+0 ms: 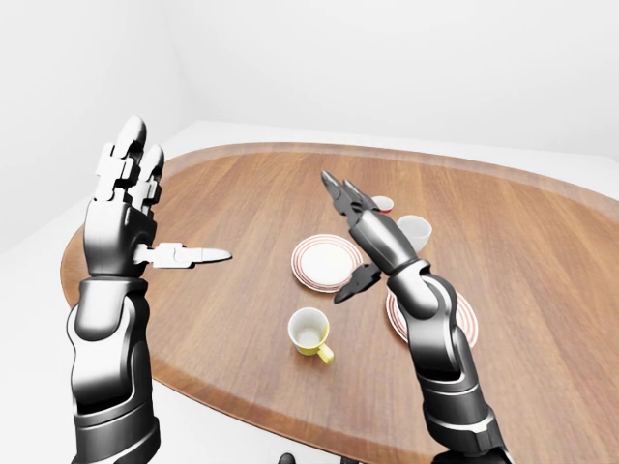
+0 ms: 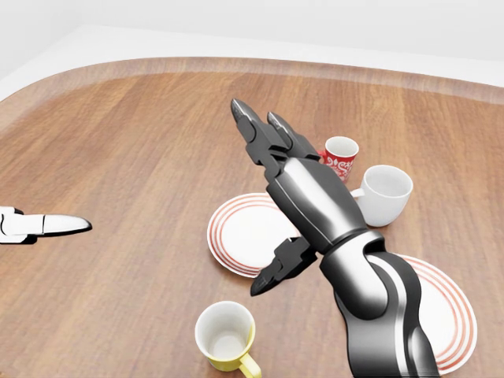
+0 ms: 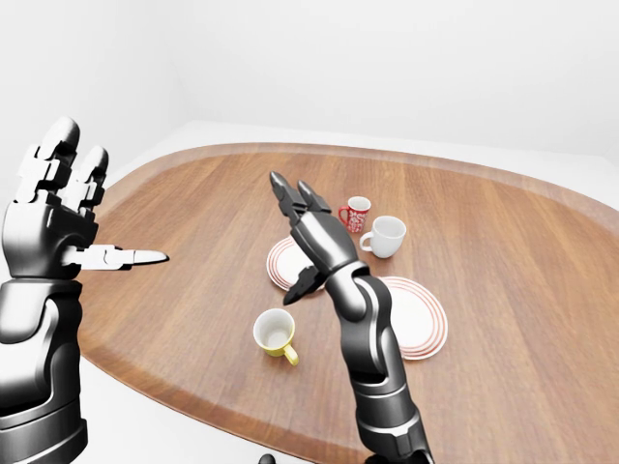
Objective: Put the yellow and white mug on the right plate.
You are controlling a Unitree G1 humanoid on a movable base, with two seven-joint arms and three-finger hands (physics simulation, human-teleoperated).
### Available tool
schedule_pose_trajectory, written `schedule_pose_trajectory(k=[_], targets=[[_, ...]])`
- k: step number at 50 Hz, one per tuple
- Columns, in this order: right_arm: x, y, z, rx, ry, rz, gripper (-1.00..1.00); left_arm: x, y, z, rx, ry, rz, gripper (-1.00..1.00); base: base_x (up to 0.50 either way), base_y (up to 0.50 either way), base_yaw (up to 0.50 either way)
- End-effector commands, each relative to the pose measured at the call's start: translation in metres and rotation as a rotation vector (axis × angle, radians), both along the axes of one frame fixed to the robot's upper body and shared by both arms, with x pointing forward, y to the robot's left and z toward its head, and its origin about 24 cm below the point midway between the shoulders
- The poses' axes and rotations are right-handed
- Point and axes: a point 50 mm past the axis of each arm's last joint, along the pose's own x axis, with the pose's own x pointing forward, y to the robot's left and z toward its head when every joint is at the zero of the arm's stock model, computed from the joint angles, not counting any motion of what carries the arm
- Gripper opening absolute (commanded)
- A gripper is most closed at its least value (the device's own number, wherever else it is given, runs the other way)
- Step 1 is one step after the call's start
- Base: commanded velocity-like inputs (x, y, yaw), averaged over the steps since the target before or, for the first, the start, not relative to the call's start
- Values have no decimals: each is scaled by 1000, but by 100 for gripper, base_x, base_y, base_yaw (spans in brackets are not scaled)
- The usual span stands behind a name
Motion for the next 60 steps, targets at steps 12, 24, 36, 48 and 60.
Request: schedule_pose_trajectory(k=[12,24,36,48,60], targets=[[16,7,-21,62,83,1,100,-2,-1,0,4,-1,-3,89,0,0,0],[17,12,-35,81,129,-9,100,-2,-2,0,6,-2,-5,89,0,0,0],[12,20,-45,81,154,2,100,-1,-2,-1,6,3,-5,89,0,0,0],[8,25,-58,79,196,2,100,-2,-1,1,7,-5,-6,89,0,0,0],[3,30,-67,61,224,11,100,-3,-2,1,6,-7,-8,89,0,0,0]])
